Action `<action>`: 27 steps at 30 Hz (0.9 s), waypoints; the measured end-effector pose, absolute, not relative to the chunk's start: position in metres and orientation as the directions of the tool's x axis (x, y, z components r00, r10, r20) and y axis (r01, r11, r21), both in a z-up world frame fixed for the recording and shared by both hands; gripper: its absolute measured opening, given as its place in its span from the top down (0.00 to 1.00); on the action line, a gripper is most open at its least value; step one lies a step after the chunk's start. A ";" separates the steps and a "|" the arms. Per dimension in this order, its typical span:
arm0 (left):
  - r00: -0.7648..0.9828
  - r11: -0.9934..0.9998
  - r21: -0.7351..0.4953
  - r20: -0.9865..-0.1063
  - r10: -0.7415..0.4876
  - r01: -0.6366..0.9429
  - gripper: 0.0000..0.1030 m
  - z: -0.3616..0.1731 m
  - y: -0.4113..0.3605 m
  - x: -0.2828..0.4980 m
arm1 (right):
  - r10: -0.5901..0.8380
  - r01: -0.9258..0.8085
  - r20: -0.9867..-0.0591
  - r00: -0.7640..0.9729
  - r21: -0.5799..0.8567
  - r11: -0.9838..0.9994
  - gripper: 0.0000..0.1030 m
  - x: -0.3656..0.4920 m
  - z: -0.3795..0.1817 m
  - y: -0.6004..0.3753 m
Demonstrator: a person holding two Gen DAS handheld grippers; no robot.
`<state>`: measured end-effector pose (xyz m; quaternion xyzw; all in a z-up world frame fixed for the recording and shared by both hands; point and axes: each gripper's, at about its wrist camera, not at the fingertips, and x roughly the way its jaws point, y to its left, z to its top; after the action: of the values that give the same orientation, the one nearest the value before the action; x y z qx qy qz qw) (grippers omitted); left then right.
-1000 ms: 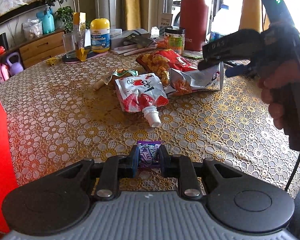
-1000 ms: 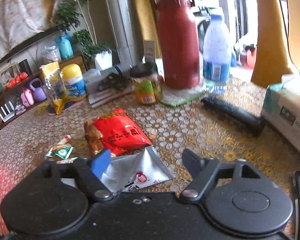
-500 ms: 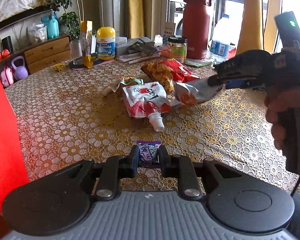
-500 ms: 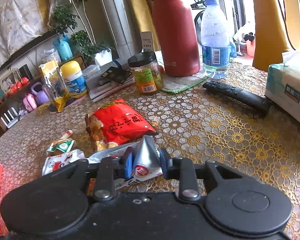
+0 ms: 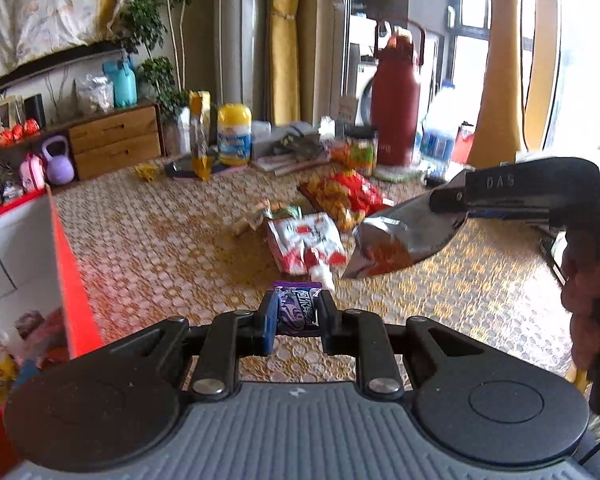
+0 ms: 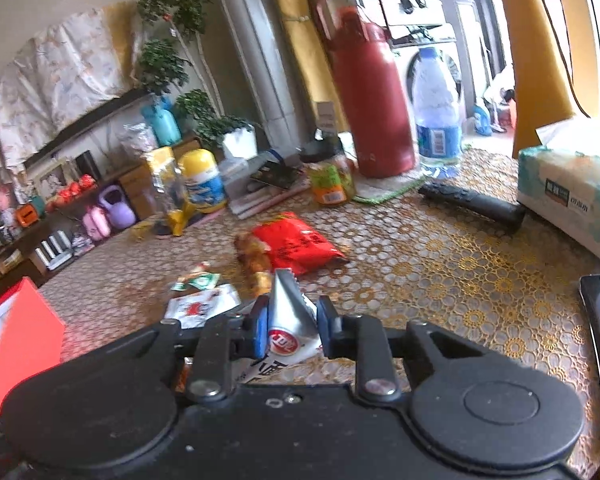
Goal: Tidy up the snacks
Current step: 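Carry the purple wrapper and silver chip bag in both tools over the white box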
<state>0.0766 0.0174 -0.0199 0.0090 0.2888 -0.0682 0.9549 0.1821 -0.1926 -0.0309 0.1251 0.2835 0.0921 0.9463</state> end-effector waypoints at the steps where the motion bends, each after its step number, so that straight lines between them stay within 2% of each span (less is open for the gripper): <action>1: 0.831 0.991 -0.022 -0.542 -0.123 0.132 0.80 -0.015 0.019 0.073 | 0.254 -0.115 -0.506 0.824 0.289 0.950 0.78 0.178 -0.028 -0.190; 12: 0.890 0.998 -0.019 -0.452 -0.056 0.053 0.80 0.029 0.054 0.042 | 0.350 -0.258 -0.419 0.838 0.261 0.930 0.78 0.157 0.012 -0.147; 20: 0.917 0.997 -0.030 -0.395 0.057 -0.075 0.80 0.056 0.106 0.022 | 0.450 -0.387 -0.365 0.815 0.236 0.891 0.78 0.153 0.040 -0.097; 27: 0.907 0.981 -0.033 -0.389 0.164 -0.191 0.80 0.063 0.153 0.008 | 0.549 -0.508 -0.322 0.771 0.209 0.836 0.78 0.146 0.064 -0.044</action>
<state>0.0084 0.1529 0.0633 -0.0352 0.1960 0.0910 0.9757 0.1465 -0.0443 0.0642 0.0549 0.1879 0.2815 0.9394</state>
